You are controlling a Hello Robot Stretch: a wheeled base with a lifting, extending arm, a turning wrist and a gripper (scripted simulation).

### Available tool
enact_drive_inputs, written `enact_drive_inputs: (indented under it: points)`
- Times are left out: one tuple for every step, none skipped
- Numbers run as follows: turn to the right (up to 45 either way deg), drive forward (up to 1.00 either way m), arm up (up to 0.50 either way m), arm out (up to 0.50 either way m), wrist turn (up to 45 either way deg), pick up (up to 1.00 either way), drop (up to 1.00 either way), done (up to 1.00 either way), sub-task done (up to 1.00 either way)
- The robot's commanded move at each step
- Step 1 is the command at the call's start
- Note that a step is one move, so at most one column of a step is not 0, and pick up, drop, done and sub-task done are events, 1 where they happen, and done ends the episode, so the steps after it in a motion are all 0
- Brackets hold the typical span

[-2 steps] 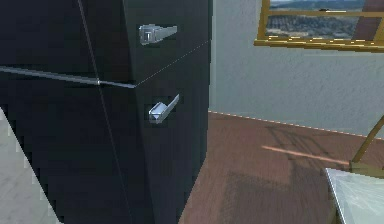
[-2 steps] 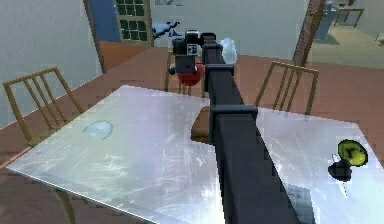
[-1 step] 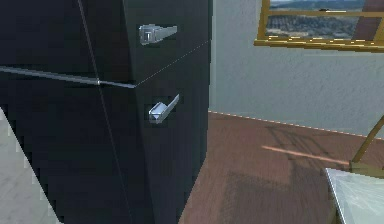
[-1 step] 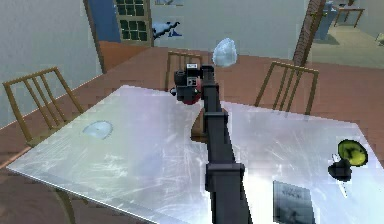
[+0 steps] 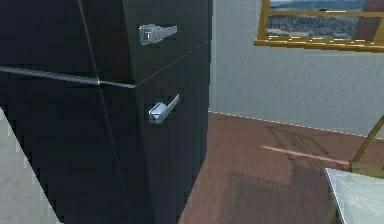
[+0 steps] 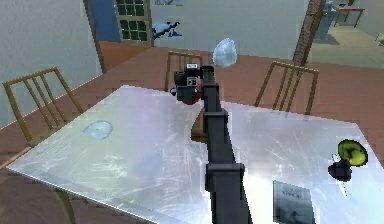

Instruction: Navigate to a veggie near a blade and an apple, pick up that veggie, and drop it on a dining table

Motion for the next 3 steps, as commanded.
enact_drive_inputs:
  points:
    - [0.0, 0.00, 0.00, 0.00, 0.0, 0.00, 1.00, 0.00, 0.00]
    - [0.0, 0.00, 0.10, 0.00, 0.0, 0.00, 0.00, 0.00, 0.00]
    - [0.0, 0.00, 0.00, -0.08, 0.0, 0.00, 0.00, 0.00, 0.00]
